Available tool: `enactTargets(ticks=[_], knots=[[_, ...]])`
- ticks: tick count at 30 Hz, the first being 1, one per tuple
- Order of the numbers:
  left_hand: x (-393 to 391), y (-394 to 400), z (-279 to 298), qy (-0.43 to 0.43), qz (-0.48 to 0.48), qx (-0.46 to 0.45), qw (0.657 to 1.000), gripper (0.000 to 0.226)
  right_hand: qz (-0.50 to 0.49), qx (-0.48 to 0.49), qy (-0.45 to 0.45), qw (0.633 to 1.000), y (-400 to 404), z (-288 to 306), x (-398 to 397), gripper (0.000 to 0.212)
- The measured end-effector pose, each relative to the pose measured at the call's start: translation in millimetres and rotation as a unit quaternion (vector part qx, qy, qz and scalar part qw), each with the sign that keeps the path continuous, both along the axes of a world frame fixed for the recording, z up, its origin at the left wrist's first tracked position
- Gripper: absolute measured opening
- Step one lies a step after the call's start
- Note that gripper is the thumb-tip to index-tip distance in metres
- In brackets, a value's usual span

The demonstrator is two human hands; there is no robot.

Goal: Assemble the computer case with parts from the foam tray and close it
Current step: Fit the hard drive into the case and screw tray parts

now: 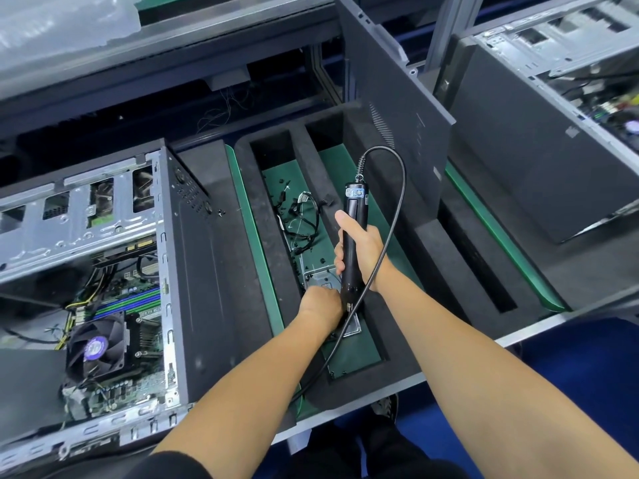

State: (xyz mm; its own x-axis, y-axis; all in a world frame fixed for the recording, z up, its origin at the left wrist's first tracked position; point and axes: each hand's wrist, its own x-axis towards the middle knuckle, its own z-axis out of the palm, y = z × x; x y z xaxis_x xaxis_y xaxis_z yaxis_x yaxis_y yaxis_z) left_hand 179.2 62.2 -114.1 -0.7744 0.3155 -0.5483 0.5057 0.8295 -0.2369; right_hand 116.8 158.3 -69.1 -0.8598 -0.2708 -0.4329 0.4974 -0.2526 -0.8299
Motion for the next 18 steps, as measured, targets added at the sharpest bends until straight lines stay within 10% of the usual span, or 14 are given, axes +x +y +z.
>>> enactTargets(ticks=[18], knots=[[-6.6,-0.6,11.5,-0.021,0.218,0.16,0.962,0.032,-0.01,-0.013,-0.011,1.0,0.7,-2.3,-2.6,0.048]])
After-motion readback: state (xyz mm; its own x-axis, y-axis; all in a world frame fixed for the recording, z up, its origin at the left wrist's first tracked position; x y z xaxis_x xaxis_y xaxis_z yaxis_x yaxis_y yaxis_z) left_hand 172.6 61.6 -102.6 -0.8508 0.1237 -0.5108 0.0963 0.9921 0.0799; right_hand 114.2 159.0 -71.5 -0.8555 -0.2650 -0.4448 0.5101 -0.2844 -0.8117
